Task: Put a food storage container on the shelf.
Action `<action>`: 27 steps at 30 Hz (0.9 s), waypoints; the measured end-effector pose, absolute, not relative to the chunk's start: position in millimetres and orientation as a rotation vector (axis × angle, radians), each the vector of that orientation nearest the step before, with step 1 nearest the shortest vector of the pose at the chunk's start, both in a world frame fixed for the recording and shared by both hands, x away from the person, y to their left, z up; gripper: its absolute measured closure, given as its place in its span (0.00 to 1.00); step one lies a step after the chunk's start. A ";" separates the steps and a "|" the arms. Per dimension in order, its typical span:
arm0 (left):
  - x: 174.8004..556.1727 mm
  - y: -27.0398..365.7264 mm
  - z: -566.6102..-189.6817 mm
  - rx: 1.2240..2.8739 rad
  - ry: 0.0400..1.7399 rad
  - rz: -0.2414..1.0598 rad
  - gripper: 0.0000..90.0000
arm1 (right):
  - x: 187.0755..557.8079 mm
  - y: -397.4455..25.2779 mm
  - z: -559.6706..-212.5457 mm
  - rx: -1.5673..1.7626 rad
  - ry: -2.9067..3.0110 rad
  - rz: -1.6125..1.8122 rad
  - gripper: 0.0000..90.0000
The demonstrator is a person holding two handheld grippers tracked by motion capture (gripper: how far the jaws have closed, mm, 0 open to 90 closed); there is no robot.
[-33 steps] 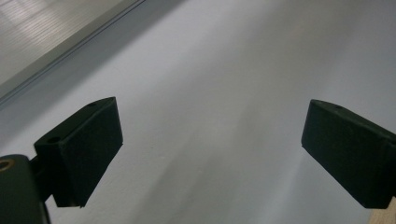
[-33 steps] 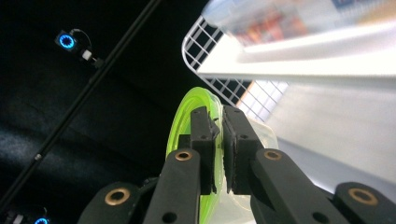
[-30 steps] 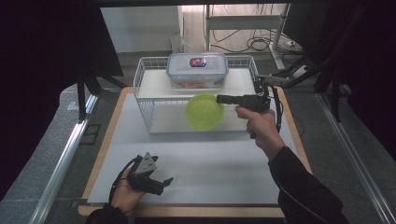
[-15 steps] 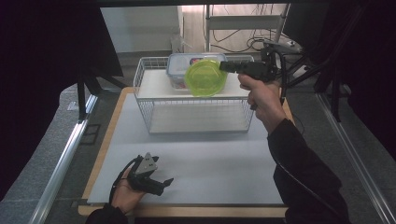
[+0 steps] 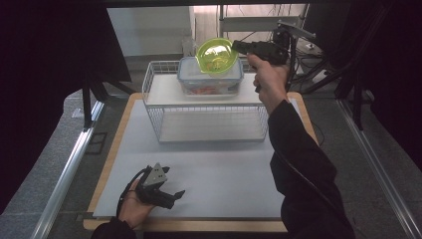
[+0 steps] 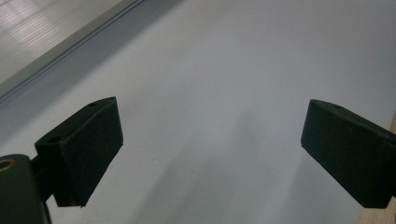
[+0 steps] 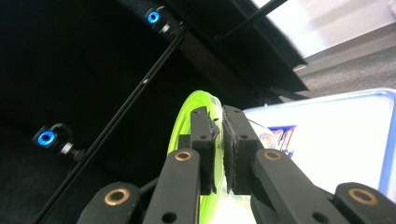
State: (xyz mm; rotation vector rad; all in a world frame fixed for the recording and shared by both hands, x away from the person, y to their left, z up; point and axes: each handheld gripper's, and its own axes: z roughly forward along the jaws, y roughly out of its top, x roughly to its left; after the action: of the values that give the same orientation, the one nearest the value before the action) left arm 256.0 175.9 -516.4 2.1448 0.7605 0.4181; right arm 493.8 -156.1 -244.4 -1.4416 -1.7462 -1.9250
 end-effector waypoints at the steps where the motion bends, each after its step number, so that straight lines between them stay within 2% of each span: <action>1: 255.9 175.9 -516.5 2.144 0.761 0.416 0.06 | 498.0 -151.7 -246.8 -1.456 -1.736 -1.929 0.93; 11: 255.0 175.0 -516.4 2.147 0.741 0.406 0.06 | 519.1 -127.9 -260.1 -1.574 -1.703 -1.959 0.92; 20: 255.1 172.9 -517.6 2.166 0.735 0.404 0.06 | 518.9 -127.4 -258.4 -1.697 -1.875 -1.976 0.81; 27: 254.8 172.4 -517.9 2.172 0.733 0.403 0.06 | 515.8 -131.6 -257.7 -1.691 -1.943 -1.983 0.78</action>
State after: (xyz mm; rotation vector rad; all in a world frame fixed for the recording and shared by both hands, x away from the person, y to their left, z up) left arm 254.8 172.4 -517.9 2.1716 0.7327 0.4026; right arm 515.8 -131.6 -257.7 -1.6913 -1.9432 -1.9835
